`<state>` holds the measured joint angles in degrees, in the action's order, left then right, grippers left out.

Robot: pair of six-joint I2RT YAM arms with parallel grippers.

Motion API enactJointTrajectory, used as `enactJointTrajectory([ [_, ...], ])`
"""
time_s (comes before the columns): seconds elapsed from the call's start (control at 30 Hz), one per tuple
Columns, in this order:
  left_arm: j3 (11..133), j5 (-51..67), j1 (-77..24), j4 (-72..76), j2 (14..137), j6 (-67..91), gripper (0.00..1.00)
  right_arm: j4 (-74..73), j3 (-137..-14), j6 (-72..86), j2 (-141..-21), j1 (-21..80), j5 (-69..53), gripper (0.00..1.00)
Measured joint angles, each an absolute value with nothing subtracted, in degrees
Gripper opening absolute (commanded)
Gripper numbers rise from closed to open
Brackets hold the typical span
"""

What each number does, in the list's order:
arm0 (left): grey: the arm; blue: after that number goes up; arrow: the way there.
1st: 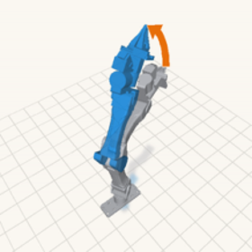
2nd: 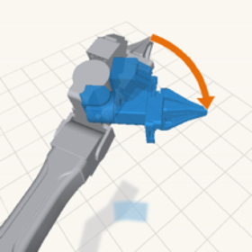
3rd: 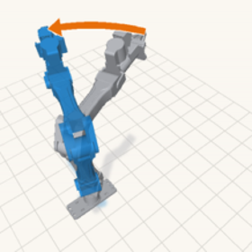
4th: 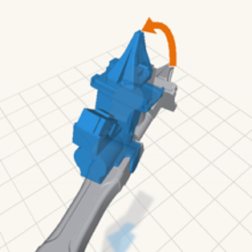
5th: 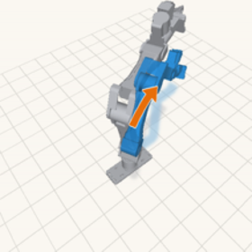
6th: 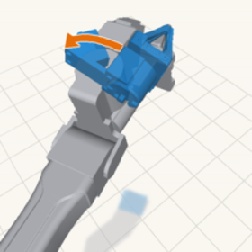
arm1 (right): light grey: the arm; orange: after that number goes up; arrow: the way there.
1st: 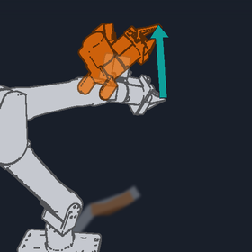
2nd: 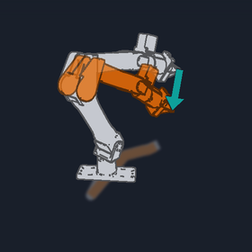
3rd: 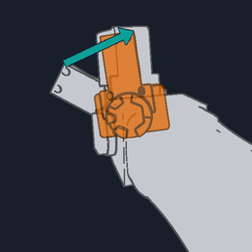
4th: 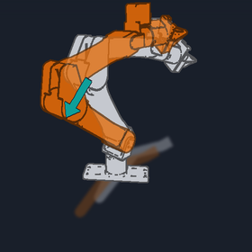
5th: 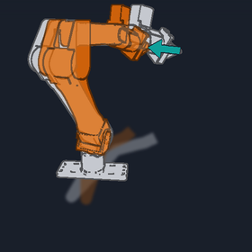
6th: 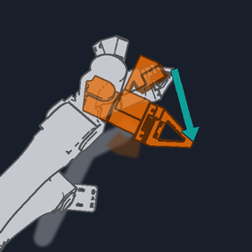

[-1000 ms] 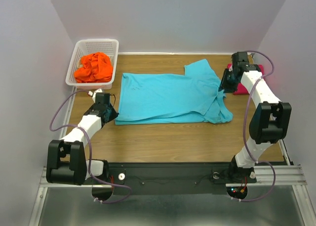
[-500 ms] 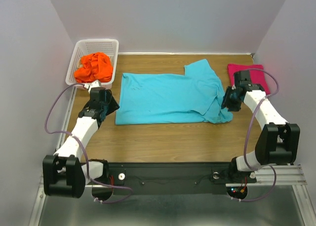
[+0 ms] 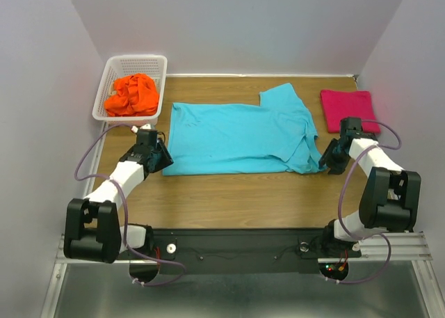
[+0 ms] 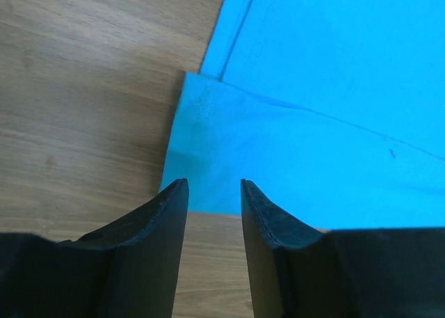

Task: Fold and stack the t-shirts
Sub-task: Fold the tshirt

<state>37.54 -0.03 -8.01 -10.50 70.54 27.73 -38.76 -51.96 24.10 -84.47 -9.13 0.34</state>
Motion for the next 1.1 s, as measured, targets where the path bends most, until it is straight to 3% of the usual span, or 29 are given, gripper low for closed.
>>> enactJointTrajectory([
  [0.07, 37.7, 0.3, -8.4, -9.9, 72.4, 27.7, 0.4, -38.1, -51.0, 24.4, -84.5, -9.7, -0.4, 0.48],
  [0.37, 38.4, 1.1, -9.3, -6.6, 78.0, 27.5, 0.36, -34.3, -50.6, 26.0, -86.3, -9.8, -3.0, 0.46],
  [0.47, 38.4, 1.2, -9.3, -5.6, 79.8, 27.5, 0.32, -33.0, -50.1, 26.4, -86.7, -10.0, -3.0, 0.38],
  [0.5, 38.4, 1.3, -9.3, -5.4, 80.3, 27.5, 0.28, -32.7, -49.8, 26.5, -86.7, -10.1, -2.9, 0.28],
  [0.6, 38.2, 1.3, -9.3, -5.1, 81.2, 27.7, 0.23, -32.3, -48.7, 26.8, -86.7, -10.3, -2.1, 0.1],
  [0.8, 37.9, 0.9, -9.3, -3.9, 82.0, 28.3, 0.11, -32.5, -48.4, 26.9, -86.2, -12.1, 2.7, 0.09],
  [1.1, 37.9, 0.3, -9.3, -3.0, 82.4, 28.4, 0.11, -34.1, -48.6, 26.1, -84.7, -13.5, 8.0, 0.13],
])
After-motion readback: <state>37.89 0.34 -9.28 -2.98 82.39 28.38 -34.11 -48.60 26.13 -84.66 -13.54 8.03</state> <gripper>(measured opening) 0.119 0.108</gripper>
